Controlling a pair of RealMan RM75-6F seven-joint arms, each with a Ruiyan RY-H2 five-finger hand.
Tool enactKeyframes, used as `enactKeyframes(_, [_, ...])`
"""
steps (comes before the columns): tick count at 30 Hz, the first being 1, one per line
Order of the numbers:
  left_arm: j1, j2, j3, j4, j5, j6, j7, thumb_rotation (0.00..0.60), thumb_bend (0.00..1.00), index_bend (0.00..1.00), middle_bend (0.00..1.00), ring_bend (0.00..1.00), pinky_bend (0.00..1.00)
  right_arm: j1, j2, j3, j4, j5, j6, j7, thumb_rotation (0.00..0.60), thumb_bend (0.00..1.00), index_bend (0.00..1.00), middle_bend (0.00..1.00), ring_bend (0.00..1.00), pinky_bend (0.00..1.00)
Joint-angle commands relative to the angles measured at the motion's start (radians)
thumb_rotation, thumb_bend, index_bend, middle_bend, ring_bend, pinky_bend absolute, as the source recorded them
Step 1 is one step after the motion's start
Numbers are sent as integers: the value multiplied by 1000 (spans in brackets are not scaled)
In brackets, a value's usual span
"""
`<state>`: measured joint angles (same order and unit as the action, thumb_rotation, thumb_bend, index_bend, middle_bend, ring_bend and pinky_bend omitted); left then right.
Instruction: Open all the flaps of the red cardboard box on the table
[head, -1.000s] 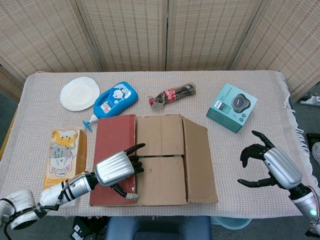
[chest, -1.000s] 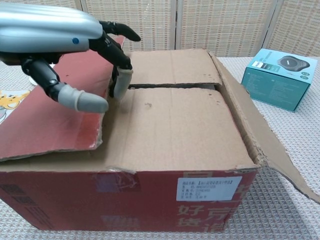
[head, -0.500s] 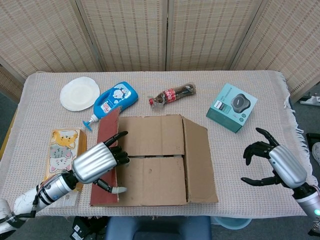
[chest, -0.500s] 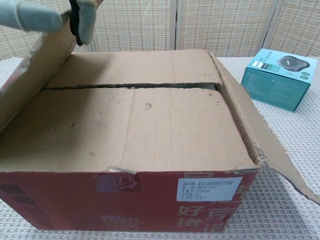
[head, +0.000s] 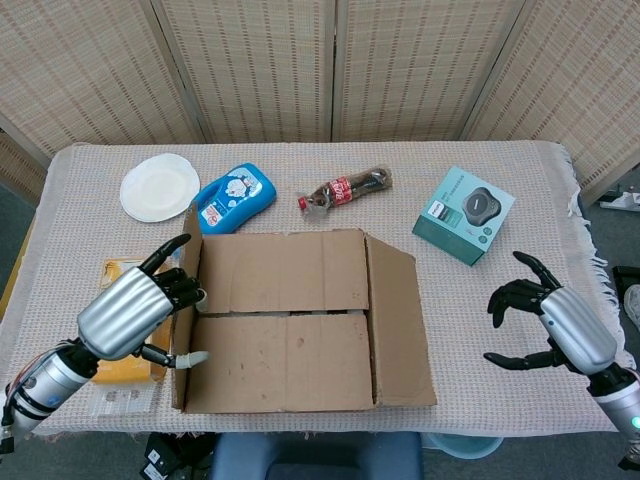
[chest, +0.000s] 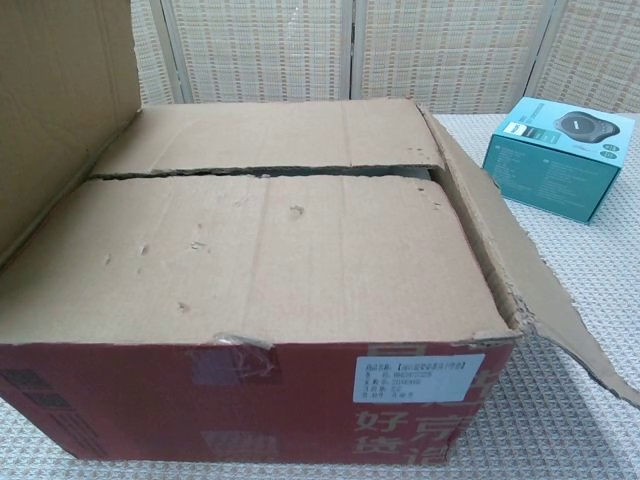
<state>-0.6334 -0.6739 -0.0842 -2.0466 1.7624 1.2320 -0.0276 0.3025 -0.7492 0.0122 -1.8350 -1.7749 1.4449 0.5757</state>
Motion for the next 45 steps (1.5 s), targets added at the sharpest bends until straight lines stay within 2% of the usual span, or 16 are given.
enactKeyframes(1, [23,17,4,7,-15,6,-5,90,226,512,533,476,0,1,-1,2,1,1,1,3,252,66,579,501,387,0])
enactKeyframes(10, [75,26,7,38,-96,-6,2,91,227,512,533,478,0,-2,2,3,-4,-2,4,-1,255,66,579,501,389,0])
enactKeyframes(21, [105,33,-17,48,-212,-35,20,89,227,511,533,478,0,-2,2,0,-11,-4,-8,-10,252,66,579,501,387,0])
enactKeyframes(24, [113,22,-25,41,-229,-27,23,90,227,501,530,471,0,8,0,1,-16,-4,-33,-39,309,66,571,495,385,0])
enactKeyframes(25, [115,16,-27,40,-230,-25,21,92,227,491,522,465,0,14,-1,0,-21,-5,-47,-50,332,67,550,481,379,0])
enactKeyframes(28, [121,-13,-29,38,-231,-23,32,94,227,432,480,440,0,47,-11,1,-37,-9,-112,-84,352,68,440,392,335,0])
enactKeyframes(32, [124,-53,-29,33,-245,-31,72,92,227,321,410,380,0,105,-35,15,-60,2,-204,-117,408,68,197,191,224,0])
enactKeyframes(35, [127,-81,-32,30,-262,-32,98,94,228,245,348,329,0,149,-75,38,-63,14,-250,-136,482,69,37,55,150,0])
enactKeyframes(37, [131,-98,-35,29,-273,-27,113,94,229,221,327,312,0,179,-108,57,-59,30,-279,-153,540,69,1,10,112,0])
enactKeyframes(40, [136,-120,-39,25,-287,-21,129,90,232,205,315,305,0,222,-157,88,-55,69,-325,-198,595,69,0,0,80,0])
enactKeyframes(45, [137,-154,-43,30,-295,-20,155,94,236,199,310,307,0,295,-241,134,-45,144,-406,-281,600,69,0,0,51,0])
